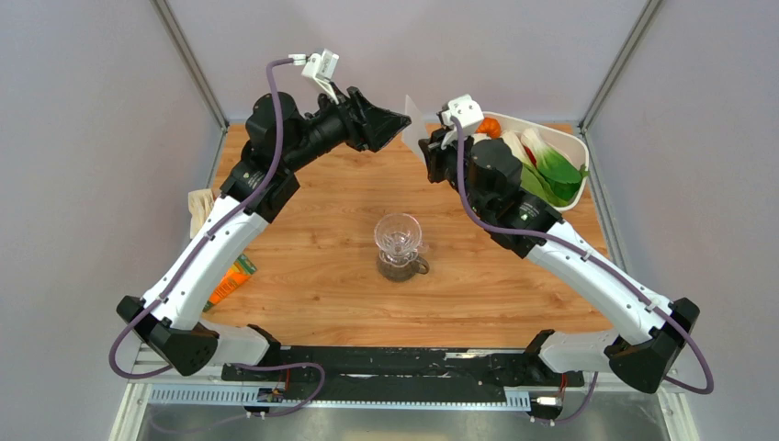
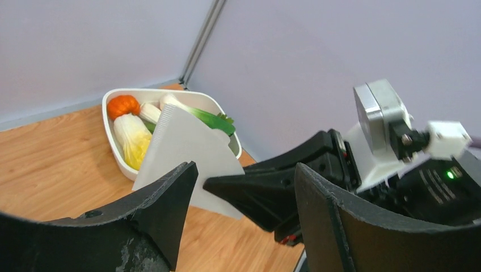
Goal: Place the coffee filter in the dripper
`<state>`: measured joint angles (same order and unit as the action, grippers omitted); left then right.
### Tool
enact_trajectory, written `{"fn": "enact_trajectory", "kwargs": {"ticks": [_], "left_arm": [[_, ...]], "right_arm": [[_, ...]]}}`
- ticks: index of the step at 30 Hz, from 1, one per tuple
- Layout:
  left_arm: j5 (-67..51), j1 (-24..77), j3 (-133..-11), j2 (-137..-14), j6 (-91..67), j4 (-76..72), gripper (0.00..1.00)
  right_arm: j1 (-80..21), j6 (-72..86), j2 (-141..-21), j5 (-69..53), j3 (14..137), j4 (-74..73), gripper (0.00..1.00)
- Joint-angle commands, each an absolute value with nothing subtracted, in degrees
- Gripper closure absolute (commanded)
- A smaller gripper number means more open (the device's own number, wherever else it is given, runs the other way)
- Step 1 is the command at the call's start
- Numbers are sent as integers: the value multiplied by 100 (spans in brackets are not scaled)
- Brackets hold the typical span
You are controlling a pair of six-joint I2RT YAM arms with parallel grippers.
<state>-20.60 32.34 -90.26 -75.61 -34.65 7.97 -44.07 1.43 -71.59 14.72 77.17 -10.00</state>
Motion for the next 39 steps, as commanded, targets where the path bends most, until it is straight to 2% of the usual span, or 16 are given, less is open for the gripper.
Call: {"fn": "enact_trajectory", "kwargs": {"ticks": [1, 6, 15, 17, 19, 20, 21, 22, 24, 29, 31, 36, 39], "left_arm": [[-1407, 3477, -9413, -7827, -3528, 1075, 26], [-855, 3730, -9551, -8099, -3491, 1379, 25], [-655, 3841, -9610, -8329, -3476, 1435, 26], [-608, 3841, -9588, -8331, -3506, 1476, 35], [-620, 3841, -9567, -8332, -3520, 1478, 54], [-626, 3841, -9564, -8332, -3535, 1473, 71], [-655, 3841, -9563, -8332, -3569, 1443, 79], [-675, 3845, -9569, -8330, -3582, 1420, 93], [-770, 3841, -9559, -8323, -3602, 1374, 99], [-1199, 3611, -9357, -8060, -3337, 1275, 100], [-1736, 3363, -9002, -7881, -3262, 1117, 100], [-3769, 3040, -8316, -7394, -2465, 362, 100], [-5025, 3039, -8090, -7140, -2001, 473, 100]], "right_arm": [[-4736, -583, -7280, 2261, 7786, -390, 100], [-5153, -1294, -7376, 2668, 7625, 175, 100], [-5458, -1961, -7549, 2951, 7533, 535, 100], [-5468, -2024, -7558, 2963, 7516, 552, 100], [-5477, -2045, -7532, 2926, 7471, 554, 100], [-5477, -2051, -7518, 2919, 7444, 554, 100], [-5480, -2037, -7493, 2890, 7405, 554, 99], [-5476, -2009, -7455, 2831, 7375, 554, 92], [-5471, -1953, -7333, 2522, 7348, 427, 73], [-5061, -1501, -6889, 240, 8189, -1496, 17], [-4935, -1542, -6603, -574, 8471, -2129, 2], [-3763, -1124, -5951, -2487, 8458, -2716, 0], [-3234, -829, -5891, -3713, 8439, -2834, 0]]}}
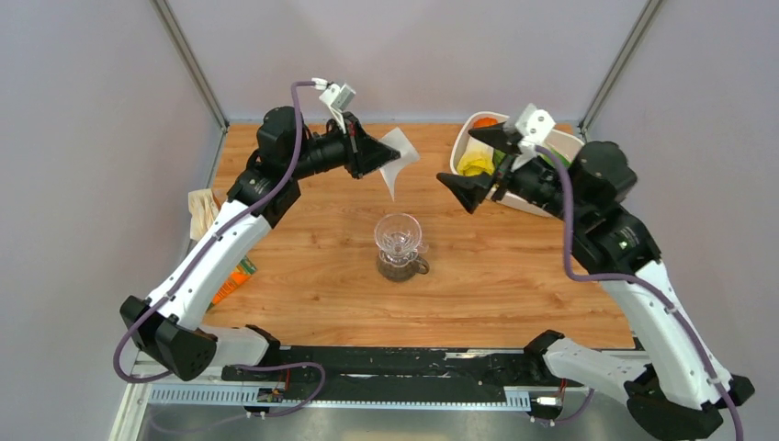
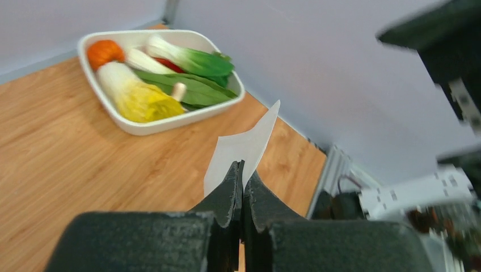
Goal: Place the coffee filter in the dripper
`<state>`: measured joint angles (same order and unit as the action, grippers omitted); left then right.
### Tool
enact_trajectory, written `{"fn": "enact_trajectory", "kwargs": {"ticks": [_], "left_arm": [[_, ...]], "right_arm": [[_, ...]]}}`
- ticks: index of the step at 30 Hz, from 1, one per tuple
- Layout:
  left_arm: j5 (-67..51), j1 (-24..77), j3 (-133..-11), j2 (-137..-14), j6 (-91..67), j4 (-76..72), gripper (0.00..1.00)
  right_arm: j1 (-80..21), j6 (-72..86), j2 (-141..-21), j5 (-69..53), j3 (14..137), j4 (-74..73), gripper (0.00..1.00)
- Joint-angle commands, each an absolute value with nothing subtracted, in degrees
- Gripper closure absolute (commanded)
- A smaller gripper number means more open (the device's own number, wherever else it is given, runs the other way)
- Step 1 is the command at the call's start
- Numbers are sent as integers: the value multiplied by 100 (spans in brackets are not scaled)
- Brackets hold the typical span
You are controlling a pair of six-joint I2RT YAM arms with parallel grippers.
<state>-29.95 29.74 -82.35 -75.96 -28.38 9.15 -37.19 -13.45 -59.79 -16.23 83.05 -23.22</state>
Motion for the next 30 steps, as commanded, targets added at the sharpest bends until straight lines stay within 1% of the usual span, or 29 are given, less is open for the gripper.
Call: {"fn": "enact_trajectory", "kwargs": {"ticks": [1, 3, 6, 8, 12, 15, 17, 18, 20, 23, 24, 25, 26, 27, 28, 29, 30], "left_arm": [[-5363, 3041, -8079, -7116, -1884, 527, 100], [-5827, 3106, -8090, -7075, -1706, 682, 100], [-6055, 3264, -8251, -7045, -1238, 1262, 100], [-6083, 3355, -8231, -6980, -1008, 1386, 100], [-6204, 3435, -8250, -6996, -912, 1548, 100], [-6179, 3521, -8271, -7025, -806, 1621, 100], [-6180, 3562, -8289, -7052, -774, 1625, 100], [-6175, 3574, -8313, -7068, -741, 1646, 100], [-6147, 3604, -8372, -7111, -691, 1722, 100], [-6037, 3616, -8461, -7148, -621, 1899, 99], [-5980, 3602, -8485, -7138, -562, 2033, 97], [-5905, 3594, -8474, -7091, -518, 2093, 87], [-5879, 3566, -8460, -7065, -435, 2228, 81], [-5845, 3545, -8408, -6989, -411, 2319, 69], [-5827, 3497, -8374, -6953, -393, 2351, 64], [-5807, 3467, -8294, -6878, -390, 2387, 55], [-5791, 3400, -8256, -6831, -392, 2406, 52]], "right_arm": [[-3195, -760, -5908, -4014, 8451, -2857, 1], [-3183, -755, -5983, -4490, 8466, -2846, 3], [-3192, -589, -6213, -4990, 8594, -2797, 8], [-3189, -467, -6382, -5249, 8709, -2795, 13], [-3220, -284, -6544, -5365, 8784, -2608, 26], [-3319, -186, -6601, -5332, 8754, -2431, 32], [-3400, -170, -6663, -5318, 8751, -2391, 39], [-3417, -147, -6695, -5334, 8748, -2362, 45], [-3425, -117, -6752, -5394, 8763, -2347, 62], [-3428, -119, -6732, -5297, 8748, -2357, 99], [-3423, -98, -6700, -5205, 8729, -2358, 100], [-3415, -96, -6667, -5143, 8702, -2362, 100], [-3412, -92, -6628, -5100, 8668, -2354, 100], [-3404, -92, -6578, -5070, 8643, -2361, 100], [-3387, -61, -6545, -5037, 8624, -2350, 100], [-3358, -38, -6528, -5040, 8612, -2350, 100], [-3331, -36, -6522, -5051, 8602, -2352, 100]]}}
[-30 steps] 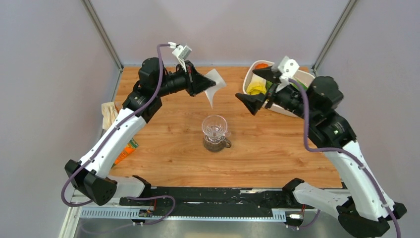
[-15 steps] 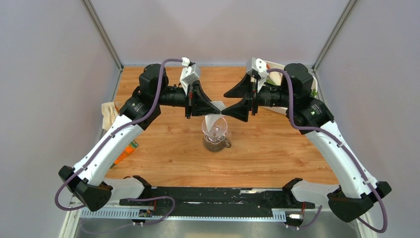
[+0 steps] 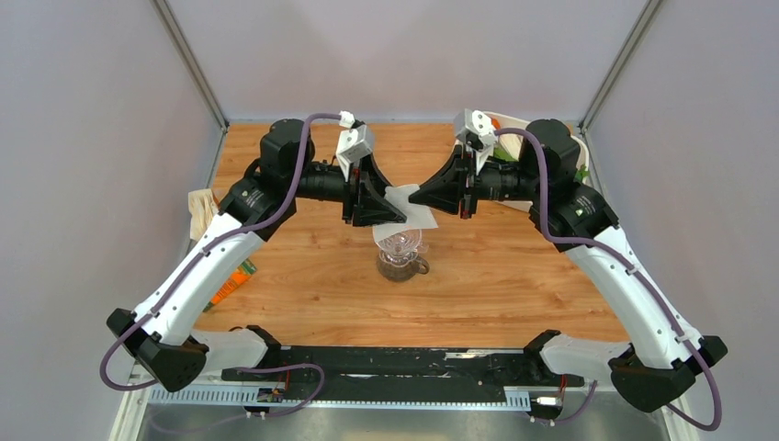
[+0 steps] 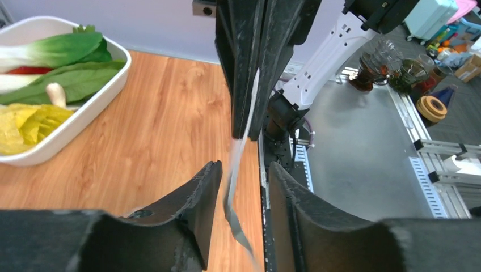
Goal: Place the coffee filter in the dripper
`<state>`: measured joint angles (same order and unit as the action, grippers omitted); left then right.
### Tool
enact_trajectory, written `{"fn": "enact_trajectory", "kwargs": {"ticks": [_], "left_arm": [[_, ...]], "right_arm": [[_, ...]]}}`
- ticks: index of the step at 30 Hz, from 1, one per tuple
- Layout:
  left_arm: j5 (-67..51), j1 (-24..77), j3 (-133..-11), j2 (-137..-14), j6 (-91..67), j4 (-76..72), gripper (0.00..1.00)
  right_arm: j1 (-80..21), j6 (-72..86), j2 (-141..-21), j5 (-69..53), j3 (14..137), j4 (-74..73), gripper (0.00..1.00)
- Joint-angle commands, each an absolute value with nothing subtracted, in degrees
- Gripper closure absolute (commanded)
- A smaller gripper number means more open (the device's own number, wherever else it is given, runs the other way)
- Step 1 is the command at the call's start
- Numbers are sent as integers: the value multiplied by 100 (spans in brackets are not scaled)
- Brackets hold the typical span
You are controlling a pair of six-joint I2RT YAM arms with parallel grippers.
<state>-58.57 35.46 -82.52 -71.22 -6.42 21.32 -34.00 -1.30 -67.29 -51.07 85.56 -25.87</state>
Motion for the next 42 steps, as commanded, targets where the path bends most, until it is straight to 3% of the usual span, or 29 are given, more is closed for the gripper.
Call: {"fn": "enact_trajectory", "kwargs": {"ticks": [1, 4, 6, 8, 10, 12, 14, 15, 16, 18, 21, 25, 26, 32, 34, 37, 39, 42], "left_arm": [[-5768, 3374, -8168, -6757, -394, 2439, 48], [-5729, 3325, -8028, -6624, -280, 2495, 45], [-5799, 3328, -7925, -6573, -268, 2429, 51], [-5901, 3323, -7857, -6508, -265, 2315, 75], [-5929, 3330, -7784, -6440, -341, 2134, 93], [-5926, 3323, -7691, -6373, -418, 1954, 99], [-5924, 3328, -7634, -6316, -504, 1807, 100], [-5920, 3330, -7618, -6305, -535, 1746, 100], [-5896, 3331, -7607, -6280, -540, 1713, 100], [-5860, 3331, -7581, -6250, -552, 1692, 100], [-5848, 3335, -7556, -6222, -563, 1665, 100], [-6072, 3331, -7559, -6214, -537, 1658, 97], [-6143, 3336, -7592, -6205, -358, 1810, 95], [-6702, 2892, -7763, -6153, -302, 2351, 78], [-6794, 2790, -7744, -6146, -495, 2259, 67], [-6754, 2773, -7566, -6101, -910, 1630, 39], [-6644, 2777, -7428, -6077, -1559, 1121, 32], [-6327, 2836, -7396, -6115, -1748, 855, 31]], "right_arm": [[-3304, 87, -6514, -5068, 8598, -2347, 100], [-3278, 264, -6496, -5173, 8559, -2295, 100], [-3278, 370, -6504, -5316, 8539, -2241, 100], [-3265, 408, -6513, -5402, 8515, -2216, 100], [-3261, 413, -6509, -5416, 8471, -2202, 99], [-3250, 413, -6511, -5449, 8430, -2205, 83], [-3253, 457, -6532, -5492, 8389, -2190, 41], [-3251, 477, -6562, -5535, 8360, -2195, 31], [-3252, 489, -6572, -5588, 8347, -2195, 28], [-3259, 524, -6604, -5686, 8288, -2192, 32], [-3289, 553, -6658, -5825, 8231, -2140, 47], [-3314, 417, -6713, -5824, 8213, -2127, 97], [-3311, 383, -6708, -5821, 8214, -2134, 100], [-3229, 53, -6536, -5803, 8052, -2286, 100], [-3226, 31, -6528, -5880, 8010, -2322, 100], [-3234, 60, -6625, -5971, 8026, -2319, 100], [-3239, 85, -6675, -5985, 8058, -2313, 100], [-3280, 101, -6697, -5978, 8077, -2288, 100]]}}
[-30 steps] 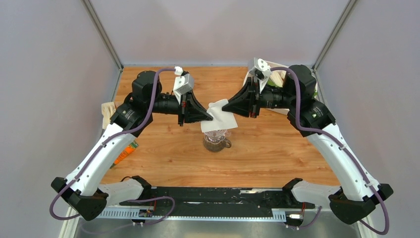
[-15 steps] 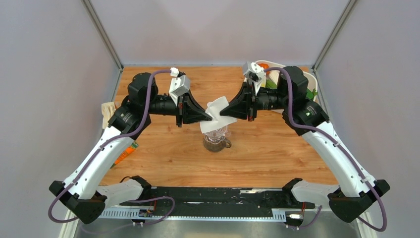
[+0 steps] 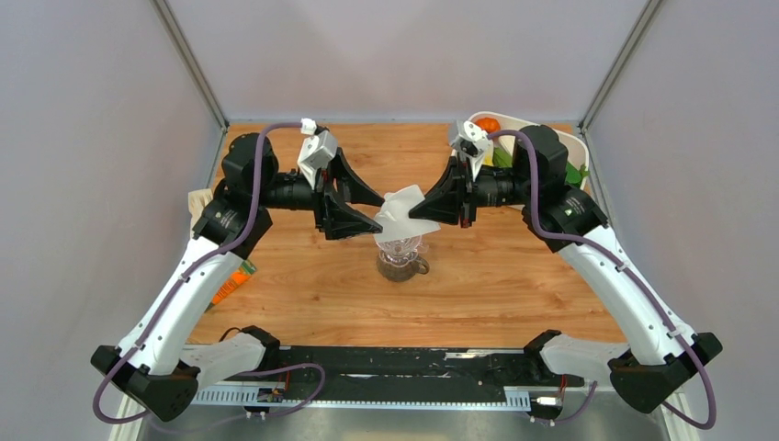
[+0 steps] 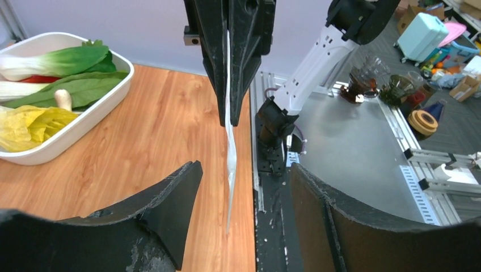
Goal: Place the coffee filter in the dripper
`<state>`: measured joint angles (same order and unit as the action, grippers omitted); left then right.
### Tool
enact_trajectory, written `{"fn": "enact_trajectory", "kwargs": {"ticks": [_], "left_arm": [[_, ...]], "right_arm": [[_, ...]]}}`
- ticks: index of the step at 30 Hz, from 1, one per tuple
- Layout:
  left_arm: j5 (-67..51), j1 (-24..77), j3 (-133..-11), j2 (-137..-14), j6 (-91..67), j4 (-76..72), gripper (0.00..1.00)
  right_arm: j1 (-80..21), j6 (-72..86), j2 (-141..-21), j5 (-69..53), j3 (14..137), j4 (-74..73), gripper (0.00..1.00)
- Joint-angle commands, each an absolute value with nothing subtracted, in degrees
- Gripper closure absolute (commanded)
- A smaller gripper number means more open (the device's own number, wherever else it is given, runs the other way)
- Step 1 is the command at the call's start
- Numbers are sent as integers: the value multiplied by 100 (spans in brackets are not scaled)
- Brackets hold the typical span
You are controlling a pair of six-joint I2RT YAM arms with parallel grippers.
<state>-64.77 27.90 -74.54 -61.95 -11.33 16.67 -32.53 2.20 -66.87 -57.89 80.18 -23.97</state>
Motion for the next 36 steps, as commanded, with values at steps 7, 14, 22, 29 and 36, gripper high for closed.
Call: {"fn": "enact_trajectory", "kwargs": {"ticks": [7, 14, 22, 29, 36], "left_arm": [[-5820, 3047, -7513, -6197, -1406, 1076, 66], [-6036, 2627, -7597, -5994, -1094, 1481, 97], [-6872, 2142, -7684, -5921, -1142, 1439, 80], [-6896, 2144, -7827, -6090, -1158, 1677, 51], [-6912, 2340, -7702, -6146, -2085, 854, 49]], "right_arm": [[-3313, 158, -6630, -5957, 7995, -2260, 100], [-3163, 78, -6524, -6000, 7879, -2439, 100], [-3147, -145, -6518, -6077, 7853, -2519, 100], [-3161, -458, -6462, -6103, 7808, -2591, 100], [-3478, -1220, -6461, -5902, 7820, -3025, 100]]}}
